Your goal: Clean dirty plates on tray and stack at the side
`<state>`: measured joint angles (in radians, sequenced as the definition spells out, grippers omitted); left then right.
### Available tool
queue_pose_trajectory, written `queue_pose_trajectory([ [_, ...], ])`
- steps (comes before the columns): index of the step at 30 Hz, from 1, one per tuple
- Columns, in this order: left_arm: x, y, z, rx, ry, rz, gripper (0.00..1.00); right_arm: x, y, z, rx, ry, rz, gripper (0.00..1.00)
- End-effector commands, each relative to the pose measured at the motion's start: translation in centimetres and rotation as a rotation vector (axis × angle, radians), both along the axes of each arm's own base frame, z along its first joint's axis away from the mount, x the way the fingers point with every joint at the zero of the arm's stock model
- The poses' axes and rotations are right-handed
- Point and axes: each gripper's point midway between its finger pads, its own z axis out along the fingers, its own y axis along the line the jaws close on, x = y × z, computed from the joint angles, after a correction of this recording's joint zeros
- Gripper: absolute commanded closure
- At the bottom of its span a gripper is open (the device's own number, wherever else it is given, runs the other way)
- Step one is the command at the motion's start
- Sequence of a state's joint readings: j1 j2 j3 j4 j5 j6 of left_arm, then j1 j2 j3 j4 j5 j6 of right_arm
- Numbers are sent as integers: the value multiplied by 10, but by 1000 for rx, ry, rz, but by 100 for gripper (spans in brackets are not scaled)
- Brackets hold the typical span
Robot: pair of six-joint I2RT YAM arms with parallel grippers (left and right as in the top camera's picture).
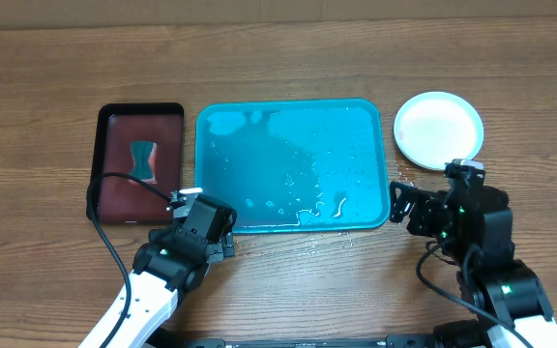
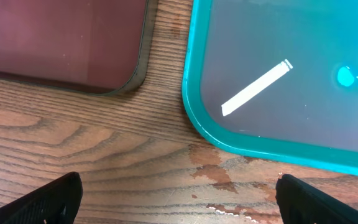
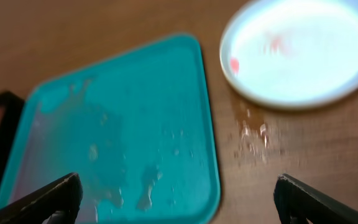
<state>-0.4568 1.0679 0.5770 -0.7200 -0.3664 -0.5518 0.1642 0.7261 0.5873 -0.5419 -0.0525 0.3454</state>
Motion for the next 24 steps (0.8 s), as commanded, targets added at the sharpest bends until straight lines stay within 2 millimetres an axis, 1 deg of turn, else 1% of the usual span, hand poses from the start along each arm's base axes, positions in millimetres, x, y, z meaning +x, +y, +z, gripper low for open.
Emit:
queue_pose_trajectory([
  [1,-1,0,-2,-7,2,16,0,2,-5,21,-34,-144,-4,0],
  [5,-1,0,-2,-8,2,17,0,1,-5,34,-73,-342,31,0],
  [8,-1,0,-2,-7,2,16,0,-7,-6,35,-83,-469,36,0],
  [11,-1,0,-2,-7,2,17,0,-15,-7,32,-73,-556,29,0],
  [15,-1,0,-2,-8,2,17,0,-21,-9,20,-65,-611,23,0],
  [22,-1,0,-2,-8,1,17,0,-23,-14,-3,-69,-618,6,0],
  [23,-1,0,-2,-7,2,17,0,-23,-14,-5,-69,-609,5,0],
  [24,-1,0,-2,-7,2,16,0,-24,-13,-3,-68,-617,9,0],
])
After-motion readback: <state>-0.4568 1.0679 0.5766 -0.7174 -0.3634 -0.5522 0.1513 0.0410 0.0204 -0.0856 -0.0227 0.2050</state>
